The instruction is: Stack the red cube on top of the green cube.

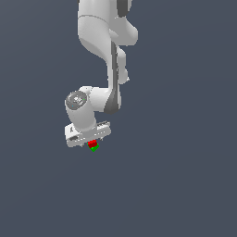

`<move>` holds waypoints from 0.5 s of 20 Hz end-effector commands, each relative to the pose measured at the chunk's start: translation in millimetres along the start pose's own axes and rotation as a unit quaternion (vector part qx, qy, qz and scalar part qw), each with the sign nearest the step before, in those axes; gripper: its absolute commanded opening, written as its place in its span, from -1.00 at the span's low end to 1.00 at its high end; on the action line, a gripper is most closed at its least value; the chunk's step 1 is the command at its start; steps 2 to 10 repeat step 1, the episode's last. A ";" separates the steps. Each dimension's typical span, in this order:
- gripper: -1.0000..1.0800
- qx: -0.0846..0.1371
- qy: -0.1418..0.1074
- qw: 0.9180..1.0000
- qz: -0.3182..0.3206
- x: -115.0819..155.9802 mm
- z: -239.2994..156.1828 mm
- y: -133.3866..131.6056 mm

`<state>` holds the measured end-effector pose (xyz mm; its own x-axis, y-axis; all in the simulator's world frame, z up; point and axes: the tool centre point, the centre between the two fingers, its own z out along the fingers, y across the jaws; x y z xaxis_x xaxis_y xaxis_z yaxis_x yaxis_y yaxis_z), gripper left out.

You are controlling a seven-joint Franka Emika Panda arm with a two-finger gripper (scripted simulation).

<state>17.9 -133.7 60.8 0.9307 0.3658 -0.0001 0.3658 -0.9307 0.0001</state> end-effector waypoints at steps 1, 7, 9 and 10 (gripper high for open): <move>0.92 0.000 0.000 1.000 0.000 0.1 0.0 0.0; 0.92 0.000 0.000 1.000 0.000 0.1 0.0 0.0; 0.92 0.000 0.000 1.000 0.000 0.1 0.0 0.0; 0.92 0.000 0.000 1.000 0.000 0.1 0.0 0.0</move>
